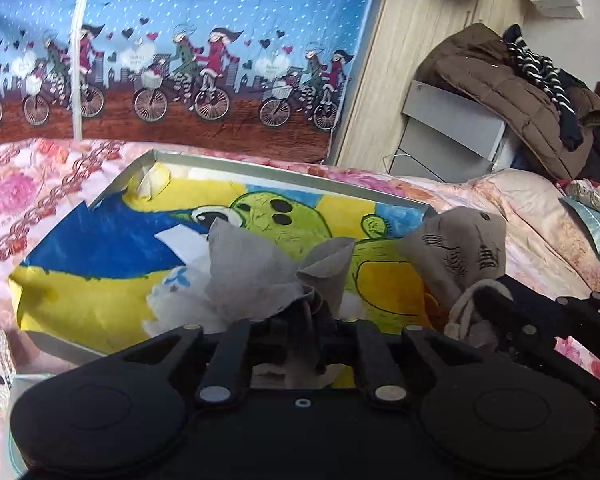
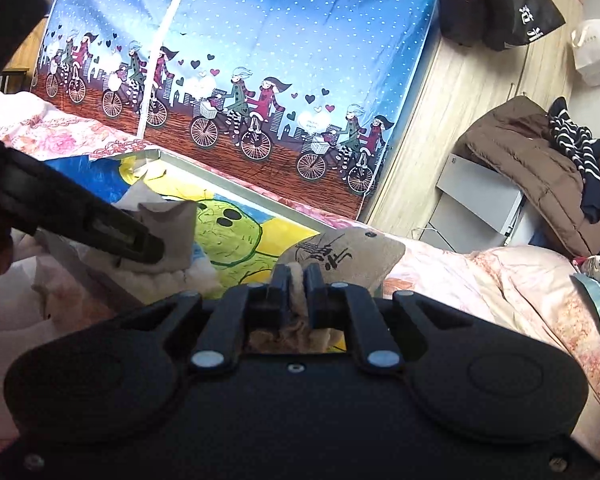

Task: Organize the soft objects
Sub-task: 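Carry the beige pouch and grey cloth over the tray and lower them in, then open both grippers and lift away from the tray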

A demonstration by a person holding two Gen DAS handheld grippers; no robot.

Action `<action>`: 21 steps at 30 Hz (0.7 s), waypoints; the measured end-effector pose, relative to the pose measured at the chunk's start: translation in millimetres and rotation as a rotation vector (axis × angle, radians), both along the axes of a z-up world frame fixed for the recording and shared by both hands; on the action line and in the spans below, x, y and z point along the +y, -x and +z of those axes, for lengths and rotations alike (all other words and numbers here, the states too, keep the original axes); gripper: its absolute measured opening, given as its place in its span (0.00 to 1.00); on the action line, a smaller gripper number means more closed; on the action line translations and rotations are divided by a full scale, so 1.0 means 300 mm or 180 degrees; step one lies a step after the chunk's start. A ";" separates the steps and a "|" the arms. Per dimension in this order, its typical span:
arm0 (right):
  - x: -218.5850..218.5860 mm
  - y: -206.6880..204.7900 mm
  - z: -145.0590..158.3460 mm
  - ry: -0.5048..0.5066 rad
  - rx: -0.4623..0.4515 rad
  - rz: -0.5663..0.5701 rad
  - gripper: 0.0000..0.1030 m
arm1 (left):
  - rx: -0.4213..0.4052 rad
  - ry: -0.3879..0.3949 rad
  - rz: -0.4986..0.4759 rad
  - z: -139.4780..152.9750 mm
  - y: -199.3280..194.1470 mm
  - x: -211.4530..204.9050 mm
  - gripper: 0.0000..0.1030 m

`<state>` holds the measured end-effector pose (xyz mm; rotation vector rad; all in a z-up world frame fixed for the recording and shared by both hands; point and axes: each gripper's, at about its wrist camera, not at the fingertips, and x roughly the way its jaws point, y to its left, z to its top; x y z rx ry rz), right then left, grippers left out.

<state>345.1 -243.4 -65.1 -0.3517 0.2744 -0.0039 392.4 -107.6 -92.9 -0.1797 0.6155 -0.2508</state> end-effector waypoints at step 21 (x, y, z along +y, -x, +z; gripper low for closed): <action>-0.055 0.118 0.108 -0.0634 -0.0129 -0.0137 0.70 | -0.0469 -0.0229 0.0059 0.210 0.219 0.061 0.59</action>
